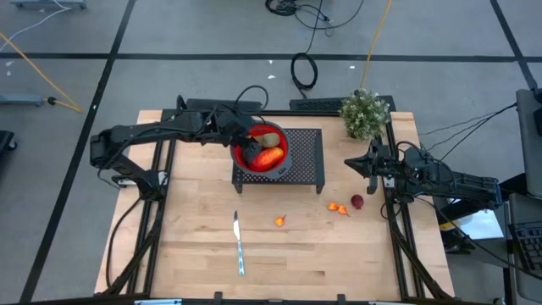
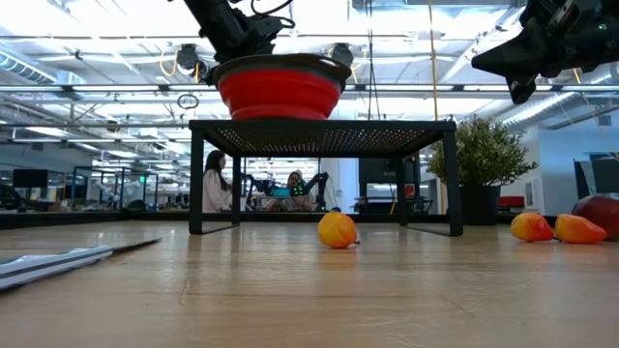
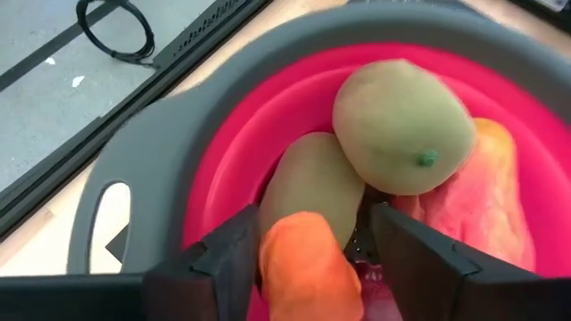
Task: Pick & Place Fruit
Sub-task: Put the orange into the strainer on the shelf, then put the pomegranate into the strainer on the shelf
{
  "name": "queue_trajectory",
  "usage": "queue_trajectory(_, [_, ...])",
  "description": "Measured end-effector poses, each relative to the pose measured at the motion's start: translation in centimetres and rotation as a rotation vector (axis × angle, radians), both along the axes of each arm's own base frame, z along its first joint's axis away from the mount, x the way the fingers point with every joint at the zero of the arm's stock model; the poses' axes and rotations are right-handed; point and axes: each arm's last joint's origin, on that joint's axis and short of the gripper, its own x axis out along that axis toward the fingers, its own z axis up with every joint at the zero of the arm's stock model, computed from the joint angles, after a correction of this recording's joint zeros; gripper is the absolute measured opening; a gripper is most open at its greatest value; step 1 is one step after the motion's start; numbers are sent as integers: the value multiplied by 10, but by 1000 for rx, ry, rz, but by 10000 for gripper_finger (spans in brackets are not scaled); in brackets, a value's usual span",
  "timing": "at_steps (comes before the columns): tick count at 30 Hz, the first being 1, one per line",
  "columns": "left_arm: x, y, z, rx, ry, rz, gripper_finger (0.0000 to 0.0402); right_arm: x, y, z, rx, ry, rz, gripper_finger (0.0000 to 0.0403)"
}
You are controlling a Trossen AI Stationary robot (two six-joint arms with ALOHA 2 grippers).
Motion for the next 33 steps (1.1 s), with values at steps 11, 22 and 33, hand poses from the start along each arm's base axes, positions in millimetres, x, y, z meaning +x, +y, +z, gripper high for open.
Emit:
queue_trajectory(11, [-4,-4,35,14,-49,-9,237,0,0,0,0,0,0,0])
queue_trajectory(22, [-5,-13,55,18,-63,-39,237,0,0,0,0,0,0,0])
queue_trajectory(33, [-5,-16,55,16,-63,-48,224,0,0,0,0,0,0,0])
